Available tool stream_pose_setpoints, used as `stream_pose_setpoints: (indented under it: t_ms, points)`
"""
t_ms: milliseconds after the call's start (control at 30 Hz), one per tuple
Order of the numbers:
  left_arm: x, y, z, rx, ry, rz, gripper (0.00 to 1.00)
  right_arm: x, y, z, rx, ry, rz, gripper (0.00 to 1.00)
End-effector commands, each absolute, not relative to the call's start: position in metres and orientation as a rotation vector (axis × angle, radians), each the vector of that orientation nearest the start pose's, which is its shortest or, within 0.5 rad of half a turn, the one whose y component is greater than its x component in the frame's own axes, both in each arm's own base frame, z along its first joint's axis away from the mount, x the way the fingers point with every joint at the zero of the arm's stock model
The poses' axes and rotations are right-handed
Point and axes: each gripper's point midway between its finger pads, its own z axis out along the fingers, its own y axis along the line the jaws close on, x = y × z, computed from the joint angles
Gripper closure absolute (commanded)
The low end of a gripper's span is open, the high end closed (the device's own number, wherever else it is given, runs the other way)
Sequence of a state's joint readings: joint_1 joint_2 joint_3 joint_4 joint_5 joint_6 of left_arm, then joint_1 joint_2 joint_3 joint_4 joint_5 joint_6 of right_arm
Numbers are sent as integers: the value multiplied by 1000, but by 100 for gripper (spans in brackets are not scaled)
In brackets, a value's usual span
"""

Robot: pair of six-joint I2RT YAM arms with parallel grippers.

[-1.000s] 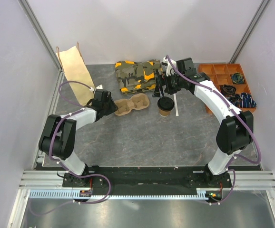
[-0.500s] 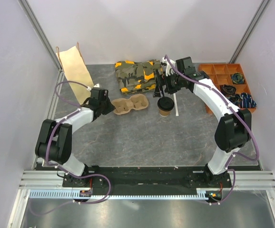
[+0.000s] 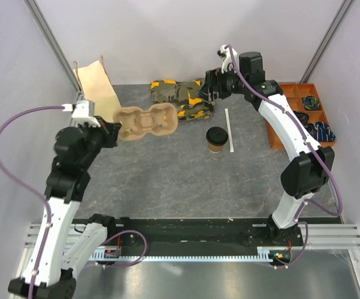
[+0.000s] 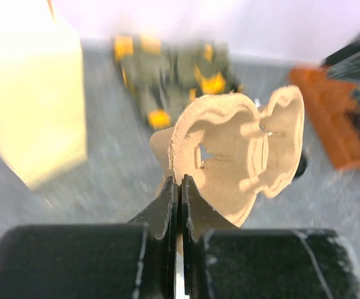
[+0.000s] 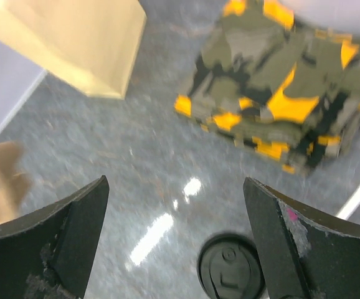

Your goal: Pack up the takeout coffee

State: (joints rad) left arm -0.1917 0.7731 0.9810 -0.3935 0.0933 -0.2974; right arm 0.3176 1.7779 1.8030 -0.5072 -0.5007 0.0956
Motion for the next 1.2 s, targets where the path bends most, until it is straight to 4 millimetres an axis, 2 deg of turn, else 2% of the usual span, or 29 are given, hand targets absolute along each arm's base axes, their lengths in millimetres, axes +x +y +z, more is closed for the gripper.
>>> stream_pose_setpoints:
  t_ms: [0, 100, 200, 233, 300, 333, 367, 433, 500, 533, 700, 867, 1000, 1100, 1167]
  points:
    - [253, -91, 352, 223, 1714, -413, 98, 454, 263, 359, -535, 1813, 848, 2]
    - [248, -99, 343, 287, 1733, -449, 98, 445, 270, 363, -561, 1805, 910, 2]
    - [251, -95, 341, 240, 1741, -439, 98, 415, 273, 364, -626, 1795, 992, 2]
    - [251, -96, 341, 229, 1739, -447, 98, 397, 268, 366, -639, 1788, 1005, 2]
    - [253, -98, 344, 187, 1733, -482, 98, 382, 263, 377, -615, 1734, 1016, 2]
    - [256, -98, 342, 163, 1742, -492, 98, 363, 256, 375, -599, 1726, 1019, 3]
    - [258, -98, 341, 140, 1746, -500, 98, 359, 253, 381, -580, 1687, 1010, 4]
    - [261, -100, 345, 84, 1718, -540, 98, 340, 244, 373, -497, 1706, 1042, 8]
    - [264, -106, 353, 70, 1673, -595, 98, 330, 245, 377, -432, 1680, 1100, 12]
    - [265, -107, 352, 55, 1672, -612, 98, 325, 245, 368, -409, 1692, 1105, 17]
    - [273, -114, 347, 2, 1702, -678, 98, 319, 266, 368, -392, 1674, 1168, 27]
    - [273, -118, 352, -9, 1679, -715, 98, 330, 285, 355, -400, 1731, 1180, 34]
    - [273, -116, 351, -29, 1676, -716, 98, 325, 293, 352, -423, 1739, 1200, 39]
    - [273, -117, 353, -38, 1668, -733, 98, 318, 297, 342, -436, 1758, 1201, 38]
    - [273, -118, 352, -41, 1671, -742, 98, 317, 298, 339, -438, 1762, 1205, 42]
